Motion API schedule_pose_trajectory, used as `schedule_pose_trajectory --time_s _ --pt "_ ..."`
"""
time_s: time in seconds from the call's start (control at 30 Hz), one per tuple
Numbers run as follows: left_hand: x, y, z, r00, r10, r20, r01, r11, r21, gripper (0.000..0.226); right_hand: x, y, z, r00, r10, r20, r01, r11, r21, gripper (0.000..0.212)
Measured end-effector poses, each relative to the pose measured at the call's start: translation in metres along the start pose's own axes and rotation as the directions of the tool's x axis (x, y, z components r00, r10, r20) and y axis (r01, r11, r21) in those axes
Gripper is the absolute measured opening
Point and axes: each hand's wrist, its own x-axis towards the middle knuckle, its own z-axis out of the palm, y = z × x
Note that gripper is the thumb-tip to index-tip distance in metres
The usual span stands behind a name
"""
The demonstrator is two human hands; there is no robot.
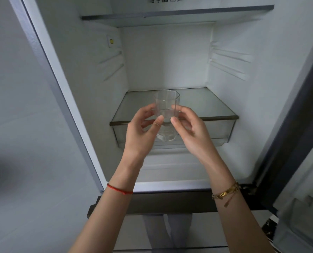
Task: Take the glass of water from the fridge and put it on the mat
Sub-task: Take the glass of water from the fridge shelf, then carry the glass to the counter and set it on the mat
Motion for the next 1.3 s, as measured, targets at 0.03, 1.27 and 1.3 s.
schedule_pose_trajectory --time_s 0.03,1.27,1.3 --pt "-0.005 0.0 0.0 1.0 -0.006 -0.006 0.006 1.0 -0.001 0.031 -0.004 0.0 -0.001 1.0 0.004 0.012 -0.004 1.0 -0.004 0.033" --pt "-0.355 0.056 -0.069 0.699 -0.134 -0.703 0.294 0.949 0.112 0.036 -0.263 -0.072 0.067 0.666 -0.097 0.74 -0.183 0.94 0.288 0.032" --pt "-0.367 0.058 -0.074 0.669 -0.127 -0.732 0.301 0.947 0.111 0.037 -0.272 -0.076 0.074 0.639 -0.106 0.762 -0.189 0.939 0.289 0.033"
